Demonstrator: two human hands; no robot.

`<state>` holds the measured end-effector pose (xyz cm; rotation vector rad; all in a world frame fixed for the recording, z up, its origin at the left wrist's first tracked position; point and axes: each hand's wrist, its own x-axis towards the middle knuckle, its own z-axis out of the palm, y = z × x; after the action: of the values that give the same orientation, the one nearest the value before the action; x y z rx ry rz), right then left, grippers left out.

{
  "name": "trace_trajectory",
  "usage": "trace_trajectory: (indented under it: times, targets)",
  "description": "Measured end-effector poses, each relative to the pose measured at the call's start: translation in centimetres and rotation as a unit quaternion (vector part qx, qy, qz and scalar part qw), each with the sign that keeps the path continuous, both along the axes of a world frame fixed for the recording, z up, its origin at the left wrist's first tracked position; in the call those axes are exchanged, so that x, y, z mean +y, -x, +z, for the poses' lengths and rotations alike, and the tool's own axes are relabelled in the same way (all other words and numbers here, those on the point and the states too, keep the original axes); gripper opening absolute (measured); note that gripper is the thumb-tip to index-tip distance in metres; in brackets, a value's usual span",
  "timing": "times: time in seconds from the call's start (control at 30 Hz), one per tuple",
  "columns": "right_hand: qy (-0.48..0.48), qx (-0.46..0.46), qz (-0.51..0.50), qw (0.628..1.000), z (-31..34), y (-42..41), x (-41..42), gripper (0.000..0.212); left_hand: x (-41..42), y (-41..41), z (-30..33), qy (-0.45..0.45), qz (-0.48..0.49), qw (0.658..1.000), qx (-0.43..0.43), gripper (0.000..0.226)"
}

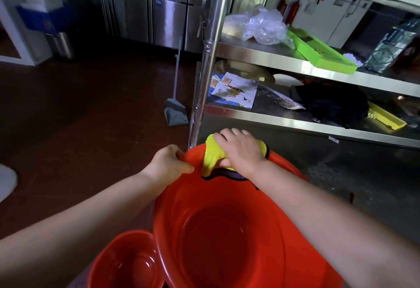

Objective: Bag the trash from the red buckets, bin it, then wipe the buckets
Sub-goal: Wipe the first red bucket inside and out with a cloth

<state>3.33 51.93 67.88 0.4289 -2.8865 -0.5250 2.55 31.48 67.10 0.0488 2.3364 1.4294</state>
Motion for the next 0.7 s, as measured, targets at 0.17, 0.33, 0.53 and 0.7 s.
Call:
trace_trajectory:
  times: [0.17,0.33,0.53,0.7]
  targets:
    - [-0.001,0.069,0.077,0.995,-0.8,-0.4,-3.0,0.080,-0.1,0.3,0.4,0.025,-0.007,1.000,-0.006,0.027]
    - [-0.035,0.094,0.075,0.992,-1.0,-0.2,-1.9,0.082,-0.4,0.2,0.5,0.009,0.012,1.000,-0.023,0.028]
    - [-0.054,0.058,-0.125,0.989,0.1,-1.7,4.0,0.078,-0.5,-1.3,0.0,-0.073,0.082,0.993,-0.053,0.031]
    - [-0.008,0.014,-0.169,0.985,0.1,-2.2,7.4,0.072,1.0,-1.6,0.1,-0.094,0.074,0.990,-0.076,0.041]
